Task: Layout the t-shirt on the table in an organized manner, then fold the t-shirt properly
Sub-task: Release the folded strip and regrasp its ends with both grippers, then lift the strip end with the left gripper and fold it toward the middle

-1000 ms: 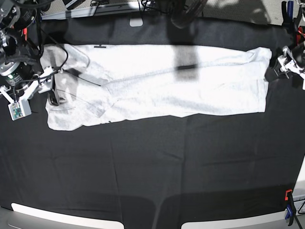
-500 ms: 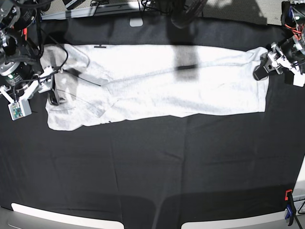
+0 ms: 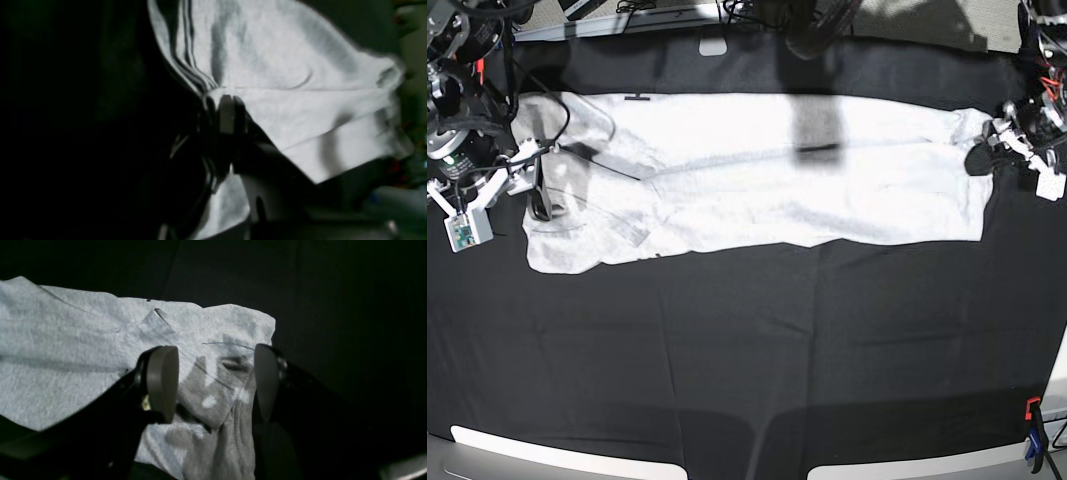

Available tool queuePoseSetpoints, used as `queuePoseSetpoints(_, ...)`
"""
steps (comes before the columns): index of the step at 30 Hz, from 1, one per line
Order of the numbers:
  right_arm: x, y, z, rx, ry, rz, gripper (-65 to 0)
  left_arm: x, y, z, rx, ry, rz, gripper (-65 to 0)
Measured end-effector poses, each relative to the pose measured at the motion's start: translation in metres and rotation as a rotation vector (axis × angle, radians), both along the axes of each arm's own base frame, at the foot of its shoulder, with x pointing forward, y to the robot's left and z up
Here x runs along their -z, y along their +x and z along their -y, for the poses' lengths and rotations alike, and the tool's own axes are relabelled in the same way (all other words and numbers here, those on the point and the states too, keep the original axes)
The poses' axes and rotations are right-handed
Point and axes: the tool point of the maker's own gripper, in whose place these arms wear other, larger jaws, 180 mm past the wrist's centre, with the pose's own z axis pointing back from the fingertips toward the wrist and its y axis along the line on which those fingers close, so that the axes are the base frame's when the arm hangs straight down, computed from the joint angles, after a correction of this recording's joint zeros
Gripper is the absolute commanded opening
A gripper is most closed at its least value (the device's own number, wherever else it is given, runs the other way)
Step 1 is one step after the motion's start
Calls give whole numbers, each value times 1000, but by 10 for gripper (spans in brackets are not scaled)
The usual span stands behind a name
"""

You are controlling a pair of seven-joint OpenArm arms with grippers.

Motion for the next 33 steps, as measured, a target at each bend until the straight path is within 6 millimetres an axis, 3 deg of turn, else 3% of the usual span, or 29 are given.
queuePoseSetpoints(5, 0, 0, 0, 0, 0, 0, -301, -12, 12, -29, -63, 64, -43, -650)
queuePoseSetpoints(9, -20, 7, -8, -24, 6, 98, -301, -42, 24, -15, -2, 119, 41, -650)
queuePoseSetpoints(15, -57, 6, -26, -77, -54, 214, -301, -91, 31, 54, 67, 102, 203, -650)
queuePoseSetpoints(19, -63, 5, -29, -84, -67, 229, -301, -116, 35, 127, 134, -5, 303, -650)
queuePoseSetpoints(22, -63, 5, -29, -84, -66, 229, -301, -104, 30, 191, 260, -30, 275, -650)
queuePoseSetpoints(25, -62, 4, -28, -83, -69, 223, -301, -95, 22, 243, 374, -10, 273, -650)
queuePoseSetpoints(28, -62, 5, -28, -82, -69, 222, -300, -98, 20, 277, 408, -26, 275, -650)
queuePoseSetpoints(33, -59, 4, -22, -63, -98, 206, -300, -107, 14, 307, 458, -62, 320, -650)
